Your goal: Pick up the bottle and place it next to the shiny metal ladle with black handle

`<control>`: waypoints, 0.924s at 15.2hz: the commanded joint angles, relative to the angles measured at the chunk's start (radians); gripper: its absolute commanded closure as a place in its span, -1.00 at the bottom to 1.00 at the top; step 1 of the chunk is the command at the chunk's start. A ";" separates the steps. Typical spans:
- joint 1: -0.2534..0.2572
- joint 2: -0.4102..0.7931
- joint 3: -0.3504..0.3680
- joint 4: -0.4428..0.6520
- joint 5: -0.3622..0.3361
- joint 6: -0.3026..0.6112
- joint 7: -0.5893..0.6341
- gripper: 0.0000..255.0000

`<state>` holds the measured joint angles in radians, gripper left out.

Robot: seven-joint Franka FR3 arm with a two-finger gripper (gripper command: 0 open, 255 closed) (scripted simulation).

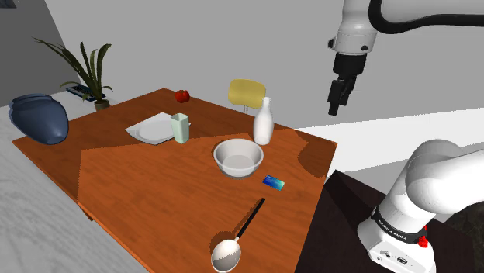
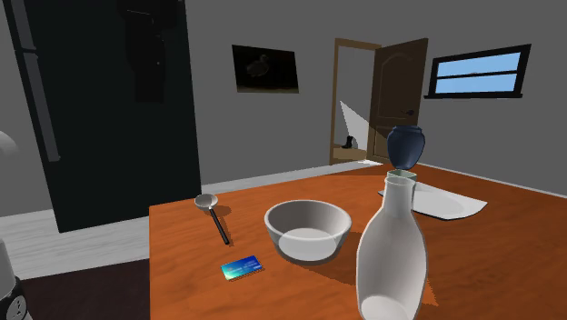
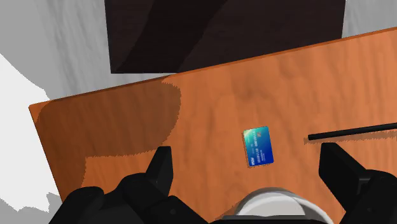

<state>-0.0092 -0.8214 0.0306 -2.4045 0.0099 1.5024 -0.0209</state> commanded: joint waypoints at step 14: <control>-0.028 0.446 -0.102 0.185 -0.058 0.303 -0.148 -1.00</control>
<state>-0.0360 -0.4171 -0.0639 -2.2444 -0.0467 1.7848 -0.1569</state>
